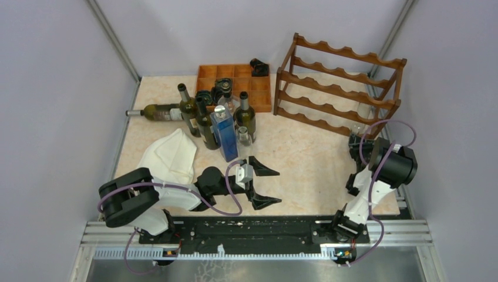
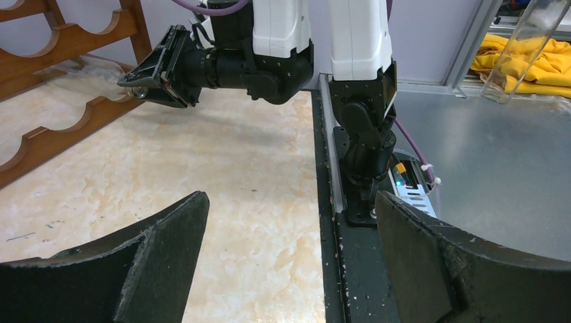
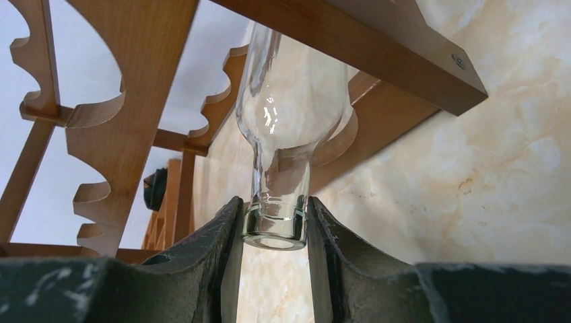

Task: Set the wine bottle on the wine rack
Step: Adjust the wine bottle in the wine rack.

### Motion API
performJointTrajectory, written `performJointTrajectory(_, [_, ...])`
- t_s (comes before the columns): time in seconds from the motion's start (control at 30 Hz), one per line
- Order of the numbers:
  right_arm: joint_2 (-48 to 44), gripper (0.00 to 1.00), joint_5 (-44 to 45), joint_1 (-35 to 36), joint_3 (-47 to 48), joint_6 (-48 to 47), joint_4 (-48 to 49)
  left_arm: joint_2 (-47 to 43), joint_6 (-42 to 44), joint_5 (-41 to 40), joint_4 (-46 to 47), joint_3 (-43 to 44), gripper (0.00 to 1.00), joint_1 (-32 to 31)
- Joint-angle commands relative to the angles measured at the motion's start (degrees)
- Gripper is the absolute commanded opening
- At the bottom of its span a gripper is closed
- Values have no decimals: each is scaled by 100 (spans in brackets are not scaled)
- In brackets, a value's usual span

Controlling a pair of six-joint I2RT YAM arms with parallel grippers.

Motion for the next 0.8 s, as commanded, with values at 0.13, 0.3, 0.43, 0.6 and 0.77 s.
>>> performJointTrajectory(0.13, [-580,0,-39,-21,-99,-603,526,-4,52,104,173,112,99,22])
performJointTrajectory(0.3, [-384,0,-5,-56,-66,-394,698,4,48,117,181,113,99,20])
performJointTrajectory(0.43, [-62,0,75,-55,-46,71,972,-4,56,114,181,112,99,24])
performJointTrajectory(0.6, [-350,0,167,-51,-108,97,971,30,57,120,185,128,99,24])
performJointTrajectory(0.77, [-636,0,220,-55,-60,-38,971,68,22,164,216,147,99,24])
